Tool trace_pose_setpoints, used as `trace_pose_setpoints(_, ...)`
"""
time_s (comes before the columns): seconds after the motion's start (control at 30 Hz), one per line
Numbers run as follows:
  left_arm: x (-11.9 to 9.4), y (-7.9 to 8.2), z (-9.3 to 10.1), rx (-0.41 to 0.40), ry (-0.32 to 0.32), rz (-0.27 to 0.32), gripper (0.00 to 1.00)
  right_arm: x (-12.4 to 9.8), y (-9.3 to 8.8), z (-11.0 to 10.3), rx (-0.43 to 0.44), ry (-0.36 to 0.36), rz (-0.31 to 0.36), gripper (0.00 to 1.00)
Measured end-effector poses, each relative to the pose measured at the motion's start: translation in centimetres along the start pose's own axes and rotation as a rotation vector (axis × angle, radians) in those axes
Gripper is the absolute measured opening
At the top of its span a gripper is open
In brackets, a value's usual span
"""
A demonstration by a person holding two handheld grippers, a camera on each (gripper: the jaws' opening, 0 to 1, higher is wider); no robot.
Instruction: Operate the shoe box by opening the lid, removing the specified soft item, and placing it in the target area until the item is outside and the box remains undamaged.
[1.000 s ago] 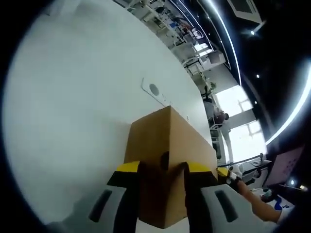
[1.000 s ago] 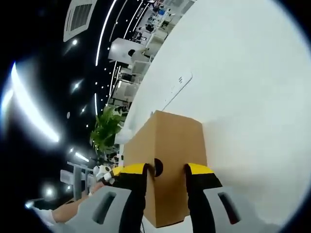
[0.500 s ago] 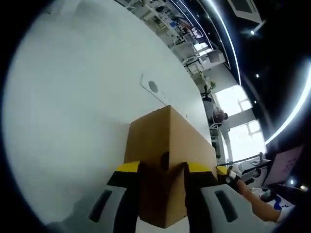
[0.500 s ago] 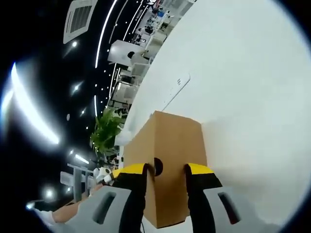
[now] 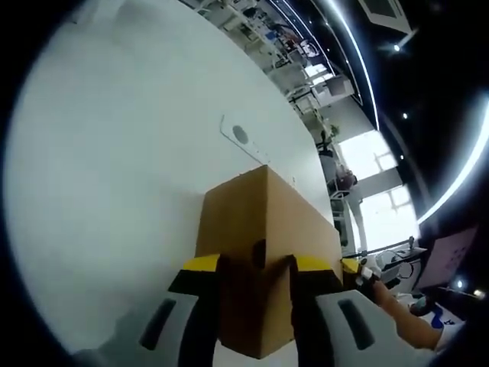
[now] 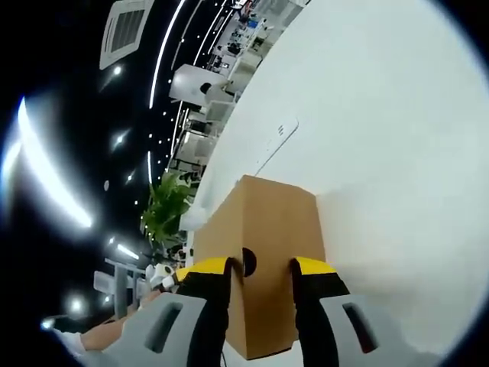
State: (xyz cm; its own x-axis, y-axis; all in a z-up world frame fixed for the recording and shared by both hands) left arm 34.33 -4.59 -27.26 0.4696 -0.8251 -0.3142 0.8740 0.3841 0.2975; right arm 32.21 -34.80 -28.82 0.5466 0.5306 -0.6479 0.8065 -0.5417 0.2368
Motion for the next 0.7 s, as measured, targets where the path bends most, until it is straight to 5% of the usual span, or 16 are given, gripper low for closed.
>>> trace_pose_setpoints(0.7, 0.1, 1.2, -1.2, 0.005, 0.004, -0.04, 0.35, 0.0, -0.1, -0.1, -0.005, -0.003, 0.0, 0.31)
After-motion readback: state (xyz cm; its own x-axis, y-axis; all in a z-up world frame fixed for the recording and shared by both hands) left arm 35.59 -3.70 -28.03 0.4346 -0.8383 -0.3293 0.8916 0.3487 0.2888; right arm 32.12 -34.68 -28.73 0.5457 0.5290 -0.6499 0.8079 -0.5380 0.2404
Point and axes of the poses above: the point that each gripper's makers call its tool centre point, and the gripper's own axes: x roughly forward along the fingers, z roughly to its right, y roughly out of its top, the point moved 3 cm from there along -x, roughly backward along the fingers, and after that the axes turned 15 degrees about -y, right-handed, at the moved point
